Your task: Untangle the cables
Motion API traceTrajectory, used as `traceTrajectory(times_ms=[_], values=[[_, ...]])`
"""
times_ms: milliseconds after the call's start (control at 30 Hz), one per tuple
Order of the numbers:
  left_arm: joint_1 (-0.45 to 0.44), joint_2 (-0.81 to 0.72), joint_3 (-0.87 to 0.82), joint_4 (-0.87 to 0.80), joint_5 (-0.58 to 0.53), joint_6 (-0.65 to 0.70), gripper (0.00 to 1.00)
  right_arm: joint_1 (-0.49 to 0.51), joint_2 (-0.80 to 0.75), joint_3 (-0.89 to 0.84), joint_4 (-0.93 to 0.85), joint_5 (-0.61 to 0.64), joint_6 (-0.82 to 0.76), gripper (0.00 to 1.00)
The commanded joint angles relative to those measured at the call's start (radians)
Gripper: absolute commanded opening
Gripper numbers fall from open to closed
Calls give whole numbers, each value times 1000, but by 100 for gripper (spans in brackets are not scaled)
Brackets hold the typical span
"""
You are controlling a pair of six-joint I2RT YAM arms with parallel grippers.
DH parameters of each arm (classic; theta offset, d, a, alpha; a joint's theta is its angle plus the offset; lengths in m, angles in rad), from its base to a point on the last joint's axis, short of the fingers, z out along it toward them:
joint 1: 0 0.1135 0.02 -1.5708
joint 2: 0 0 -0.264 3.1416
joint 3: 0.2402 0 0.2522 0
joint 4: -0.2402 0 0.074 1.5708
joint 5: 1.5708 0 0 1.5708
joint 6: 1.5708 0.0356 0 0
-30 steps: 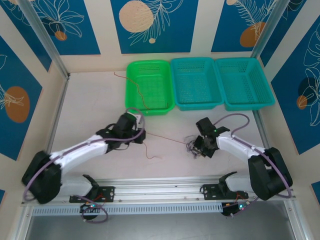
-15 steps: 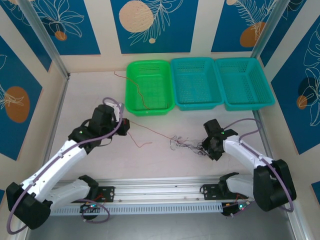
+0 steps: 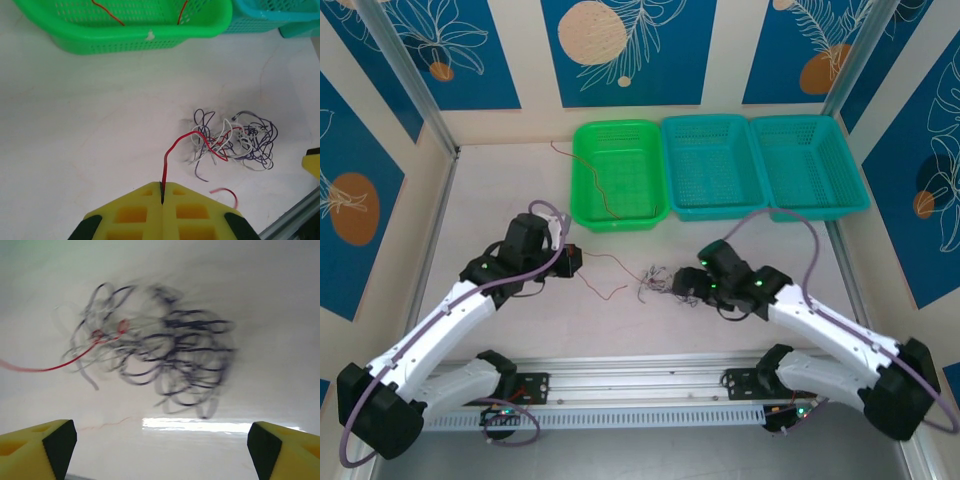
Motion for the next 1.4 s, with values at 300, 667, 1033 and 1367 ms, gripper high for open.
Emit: traceTrajectory(times_ms=[300,667,1033,1367], values=[[11,-26,19,-88,-70,-19,0,225,650,366,-1,275,-125,94],[163,-215,21,-250,-190,-20,0,62,710,232,-159,305,202,45],[382,-257,131,-356,-193,84,0,-165,419,-67,6,97,302,45],[387,-230,147,-71,271,-7,0,-124,334,56,-51,24,153,63]])
